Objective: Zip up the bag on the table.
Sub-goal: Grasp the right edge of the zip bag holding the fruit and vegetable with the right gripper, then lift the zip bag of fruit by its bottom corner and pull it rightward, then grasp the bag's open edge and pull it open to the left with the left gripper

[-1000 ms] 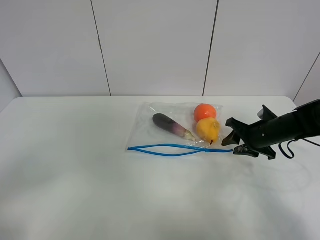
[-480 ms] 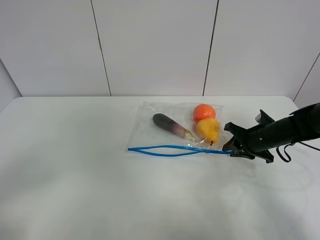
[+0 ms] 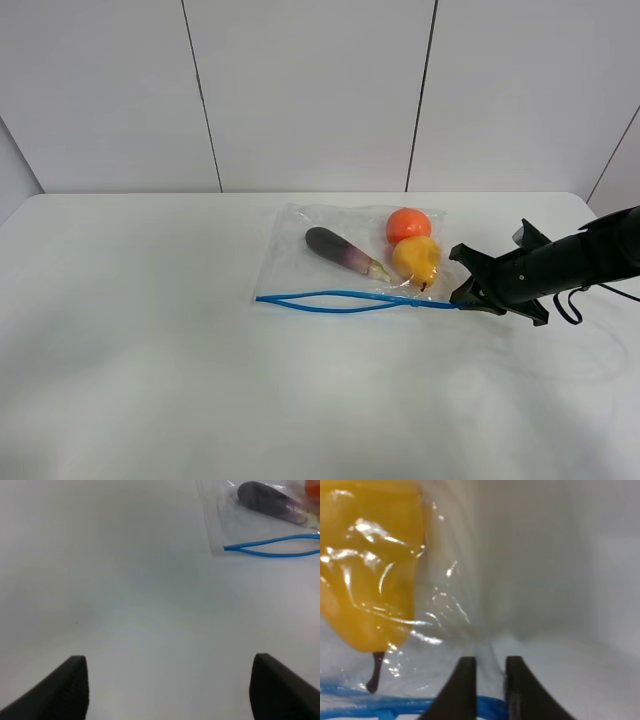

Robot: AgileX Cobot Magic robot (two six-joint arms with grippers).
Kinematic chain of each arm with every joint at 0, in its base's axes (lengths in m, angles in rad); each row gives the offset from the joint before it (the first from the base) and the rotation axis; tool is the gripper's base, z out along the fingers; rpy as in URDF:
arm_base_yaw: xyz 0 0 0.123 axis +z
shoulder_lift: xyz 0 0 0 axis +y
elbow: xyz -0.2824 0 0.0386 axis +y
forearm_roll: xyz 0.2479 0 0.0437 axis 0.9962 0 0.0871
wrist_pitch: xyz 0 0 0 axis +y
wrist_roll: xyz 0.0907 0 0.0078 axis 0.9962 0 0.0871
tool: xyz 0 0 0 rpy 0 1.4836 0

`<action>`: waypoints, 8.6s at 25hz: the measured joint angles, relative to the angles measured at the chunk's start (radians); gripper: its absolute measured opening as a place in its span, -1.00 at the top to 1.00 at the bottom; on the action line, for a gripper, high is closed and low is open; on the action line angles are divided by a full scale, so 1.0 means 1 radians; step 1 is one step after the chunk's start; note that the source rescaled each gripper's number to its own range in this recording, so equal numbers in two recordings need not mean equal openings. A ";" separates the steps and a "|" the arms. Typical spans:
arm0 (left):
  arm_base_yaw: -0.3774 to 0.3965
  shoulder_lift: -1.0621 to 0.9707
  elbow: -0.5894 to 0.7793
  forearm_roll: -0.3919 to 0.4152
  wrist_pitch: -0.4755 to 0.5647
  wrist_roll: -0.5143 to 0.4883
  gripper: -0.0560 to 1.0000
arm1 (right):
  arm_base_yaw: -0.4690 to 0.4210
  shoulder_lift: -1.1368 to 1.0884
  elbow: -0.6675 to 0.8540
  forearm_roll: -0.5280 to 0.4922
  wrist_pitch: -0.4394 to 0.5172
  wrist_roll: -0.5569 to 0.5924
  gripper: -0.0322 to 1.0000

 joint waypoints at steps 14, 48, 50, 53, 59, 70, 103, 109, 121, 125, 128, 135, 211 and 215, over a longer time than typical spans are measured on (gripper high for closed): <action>0.000 0.000 0.000 0.000 0.000 0.000 -1.00 | 0.000 0.000 0.000 0.003 0.004 0.000 0.93; 0.000 0.000 0.000 0.000 0.000 0.000 -1.00 | 0.000 -0.153 0.000 0.211 0.185 -0.242 0.93; 0.000 0.000 0.000 0.000 0.000 0.000 -1.00 | 0.000 -0.166 0.000 0.211 0.188 -0.247 0.93; 0.000 0.000 0.000 0.000 0.000 0.000 -1.00 | 0.000 -0.179 0.000 0.216 0.205 -0.254 0.93; 0.000 0.000 0.000 0.000 0.000 0.000 -1.00 | 0.000 -0.183 0.000 0.241 0.220 -0.276 0.93; 0.000 0.000 0.000 0.000 0.000 0.000 -1.00 | 0.000 -0.183 0.000 0.295 0.260 -0.309 0.93; 0.000 0.000 0.000 0.000 0.000 0.000 -1.00 | 0.000 -0.261 0.001 0.304 0.259 -0.358 0.93; 0.000 0.000 0.000 0.000 0.000 0.000 -1.00 | 0.000 -0.261 0.001 0.302 0.259 -0.358 0.93; 0.000 0.126 -0.106 -0.019 -0.072 0.002 -1.00 | 0.000 -0.261 0.001 0.302 0.258 -0.359 0.93; 0.000 0.218 -0.147 -0.019 -0.163 0.018 -1.00 | 0.000 -0.261 0.001 0.302 0.256 -0.359 0.93; 0.000 0.297 -0.178 -0.019 -0.215 0.027 -1.00 | 0.000 -0.261 0.001 0.302 0.256 -0.359 0.93; 0.000 0.510 -0.246 -0.019 -0.329 0.081 -1.00 | 0.000 -0.261 0.001 0.302 0.256 -0.359 0.93; -0.723 1.736 -0.697 -0.064 -0.869 0.440 -1.00 | 0.000 -0.261 0.001 0.249 0.260 -0.358 0.93; -0.740 1.827 -0.784 -0.064 -0.865 0.445 -1.00 | 0.000 -0.261 0.001 0.249 0.264 -0.356 0.93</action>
